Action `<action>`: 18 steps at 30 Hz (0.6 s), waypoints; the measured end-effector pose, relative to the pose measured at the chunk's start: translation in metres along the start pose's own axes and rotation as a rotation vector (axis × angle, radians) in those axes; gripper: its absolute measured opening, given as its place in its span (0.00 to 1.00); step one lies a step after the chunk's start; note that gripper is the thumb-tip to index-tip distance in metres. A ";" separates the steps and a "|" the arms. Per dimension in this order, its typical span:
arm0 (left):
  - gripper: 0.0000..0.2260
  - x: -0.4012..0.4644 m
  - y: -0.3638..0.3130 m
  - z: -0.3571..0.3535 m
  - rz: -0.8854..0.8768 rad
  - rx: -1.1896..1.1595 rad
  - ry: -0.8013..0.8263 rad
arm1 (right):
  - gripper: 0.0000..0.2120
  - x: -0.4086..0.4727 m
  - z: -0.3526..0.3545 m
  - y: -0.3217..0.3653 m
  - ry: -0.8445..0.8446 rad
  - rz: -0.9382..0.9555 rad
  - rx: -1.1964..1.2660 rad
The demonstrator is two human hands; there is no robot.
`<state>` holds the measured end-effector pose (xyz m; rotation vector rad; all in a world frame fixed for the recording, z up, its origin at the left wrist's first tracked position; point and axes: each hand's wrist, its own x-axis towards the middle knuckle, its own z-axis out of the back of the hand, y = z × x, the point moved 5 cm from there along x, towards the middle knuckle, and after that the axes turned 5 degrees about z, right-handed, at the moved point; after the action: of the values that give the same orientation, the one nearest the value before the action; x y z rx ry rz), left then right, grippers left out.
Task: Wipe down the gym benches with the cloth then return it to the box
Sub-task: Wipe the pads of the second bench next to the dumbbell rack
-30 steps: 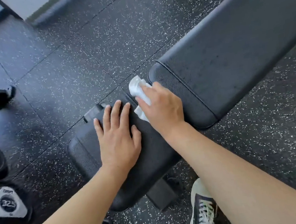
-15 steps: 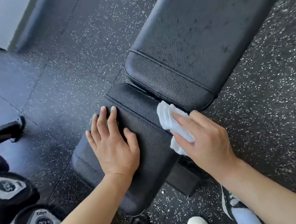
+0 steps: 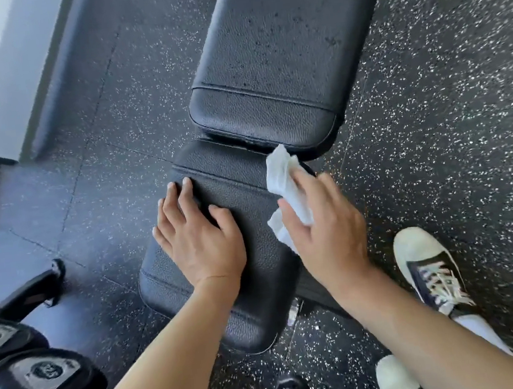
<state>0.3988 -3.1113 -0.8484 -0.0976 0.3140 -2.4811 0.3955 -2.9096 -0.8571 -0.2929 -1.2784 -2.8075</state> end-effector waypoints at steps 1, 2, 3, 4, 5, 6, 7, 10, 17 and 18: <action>0.26 0.000 0.000 0.000 -0.005 0.001 -0.001 | 0.20 -0.023 -0.001 0.005 0.009 -0.045 0.073; 0.26 0.000 0.000 0.000 -0.005 -0.003 0.001 | 0.20 -0.047 -0.003 0.013 0.025 -0.074 0.149; 0.26 0.000 0.001 0.000 -0.003 -0.008 0.003 | 0.19 -0.070 -0.007 0.021 0.040 -0.102 0.208; 0.26 0.000 0.001 0.001 0.000 -0.010 0.000 | 0.19 -0.090 -0.010 0.028 0.055 -0.138 0.242; 0.27 -0.001 0.001 0.001 -0.001 -0.012 -0.007 | 0.19 -0.104 -0.014 0.034 0.063 -0.180 0.257; 0.27 -0.001 0.000 0.001 -0.005 -0.017 -0.013 | 0.18 -0.113 -0.017 0.036 0.062 -0.216 0.261; 0.27 -0.001 0.000 0.002 -0.009 -0.023 -0.019 | 0.18 -0.117 -0.019 0.037 0.048 -0.240 0.264; 0.27 -0.001 0.000 0.002 -0.023 -0.029 -0.035 | 0.18 -0.097 -0.018 0.026 -0.094 -0.304 0.298; 0.27 0.000 0.002 -0.001 -0.029 -0.031 -0.068 | 0.10 -0.017 -0.016 -0.027 -0.307 -0.570 0.298; 0.27 0.000 0.002 -0.001 -0.028 -0.031 -0.069 | 0.08 -0.022 -0.017 -0.026 -0.300 -0.570 0.308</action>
<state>0.3997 -3.1131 -0.8505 -0.2008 0.3237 -2.4949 0.4109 -2.9057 -0.8916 -0.3987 -2.1328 -3.0064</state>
